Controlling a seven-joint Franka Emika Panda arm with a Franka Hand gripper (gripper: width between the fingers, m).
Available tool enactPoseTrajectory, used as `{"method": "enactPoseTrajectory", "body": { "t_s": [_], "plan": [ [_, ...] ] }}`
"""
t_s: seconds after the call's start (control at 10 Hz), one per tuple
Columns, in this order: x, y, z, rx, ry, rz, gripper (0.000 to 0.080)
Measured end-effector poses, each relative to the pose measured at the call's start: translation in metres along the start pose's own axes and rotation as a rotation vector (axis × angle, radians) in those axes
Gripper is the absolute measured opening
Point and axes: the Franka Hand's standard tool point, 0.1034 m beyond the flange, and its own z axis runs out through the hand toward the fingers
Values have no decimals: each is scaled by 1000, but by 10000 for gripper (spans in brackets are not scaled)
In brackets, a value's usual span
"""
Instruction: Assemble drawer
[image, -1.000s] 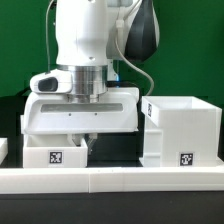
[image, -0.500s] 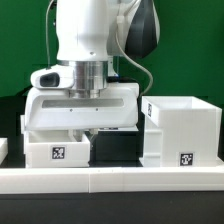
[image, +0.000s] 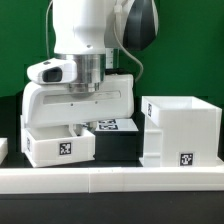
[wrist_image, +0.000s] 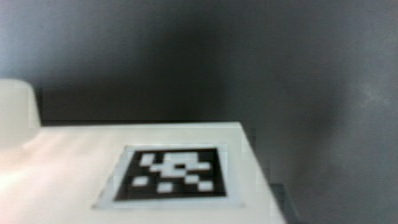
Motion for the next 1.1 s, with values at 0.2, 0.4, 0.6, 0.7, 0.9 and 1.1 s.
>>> {"method": "enactPoseTrajectory", "body": {
  "t_s": [0.2, 0.4, 0.6, 0.7, 0.9, 1.1],
  "plan": [
    [-1, 1, 1, -4, -4, -141, 41],
    [2, -5, 2, -24, -1, -372, 41],
    [3, -10, 4, -22, -19, -561, 41],
    [1, -6, 3, -16, -28, -612, 41],
    [0, -5, 4, -20, -37, -751, 41],
    [-1, -3, 4, -21, -42, -842, 41]
  ]
}}
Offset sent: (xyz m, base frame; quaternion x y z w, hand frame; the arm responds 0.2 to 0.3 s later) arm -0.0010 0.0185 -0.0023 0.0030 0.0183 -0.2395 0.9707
